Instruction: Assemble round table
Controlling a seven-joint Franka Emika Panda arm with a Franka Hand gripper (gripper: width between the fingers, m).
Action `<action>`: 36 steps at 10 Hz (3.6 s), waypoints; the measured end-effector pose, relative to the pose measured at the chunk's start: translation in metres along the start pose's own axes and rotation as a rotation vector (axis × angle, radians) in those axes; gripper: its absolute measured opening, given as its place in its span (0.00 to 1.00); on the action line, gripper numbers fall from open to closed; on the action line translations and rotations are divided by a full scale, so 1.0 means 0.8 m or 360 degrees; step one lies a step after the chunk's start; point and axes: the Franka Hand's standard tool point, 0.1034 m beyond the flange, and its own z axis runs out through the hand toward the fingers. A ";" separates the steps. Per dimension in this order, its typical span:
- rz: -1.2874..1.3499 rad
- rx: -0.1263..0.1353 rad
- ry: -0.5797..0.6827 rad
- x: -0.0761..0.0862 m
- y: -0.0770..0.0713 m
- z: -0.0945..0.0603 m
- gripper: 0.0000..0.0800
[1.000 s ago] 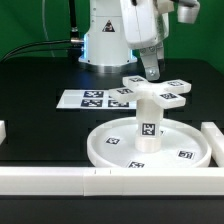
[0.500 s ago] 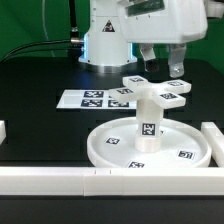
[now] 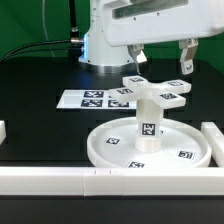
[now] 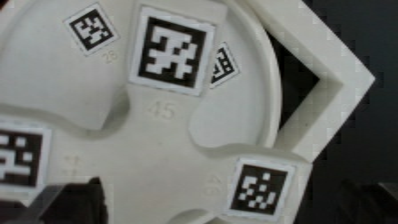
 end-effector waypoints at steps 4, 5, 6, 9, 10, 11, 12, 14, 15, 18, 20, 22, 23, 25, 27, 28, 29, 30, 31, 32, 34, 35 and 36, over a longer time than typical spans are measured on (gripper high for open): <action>-0.0687 -0.0044 -0.0028 0.001 -0.005 0.001 0.81; -0.0801 -0.0044 -0.0031 0.002 -0.004 0.001 0.81; -0.0890 -0.0044 -0.0032 0.002 -0.004 0.001 0.81; -0.1481 -0.0117 -0.0023 0.003 -0.003 0.001 0.81; -0.1583 -0.0131 -0.0017 0.001 -0.005 0.002 0.81; -0.1846 -0.0167 -0.0032 0.001 -0.006 0.002 0.81; -0.2056 -0.0182 -0.0094 0.001 -0.004 0.002 0.81; -0.2277 -0.0178 -0.0116 0.002 -0.003 0.001 0.81; -0.2367 -0.0176 -0.0122 0.003 -0.002 0.001 0.81; -0.2681 -0.0173 -0.0146 0.003 0.005 0.006 0.81; -0.2819 -0.0168 -0.0176 -0.002 0.014 0.012 0.81; -0.2832 -0.0173 -0.0181 -0.007 0.023 0.019 0.81; -0.2830 -0.0176 -0.0182 -0.007 0.026 0.022 0.81; -0.2820 -0.0176 -0.0193 -0.006 0.031 0.026 0.81; -0.2813 -0.0176 -0.0202 -0.006 0.033 0.029 0.81; -0.2808 -0.0176 -0.0203 -0.006 0.033 0.030 0.81; -0.2806 -0.0176 -0.0208 -0.007 0.034 0.032 0.81; -0.2802 -0.0176 -0.0212 -0.006 0.036 0.034 0.81; -0.2800 -0.0176 -0.0212 -0.005 0.037 0.034 0.81; -0.2800 -0.0176 -0.0212 -0.005 0.037 0.034 0.64; -0.2771 -0.0178 -0.0208 -0.004 0.037 0.033 0.55; -0.2736 -0.0180 -0.0206 -0.004 0.037 0.033 0.55; -0.2736 -0.0180 -0.0206 -0.004 0.038 0.033 0.55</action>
Offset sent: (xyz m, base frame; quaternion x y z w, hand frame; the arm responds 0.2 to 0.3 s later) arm -0.0010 0.0022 0.0041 -0.0123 0.0032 -0.1957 0.9806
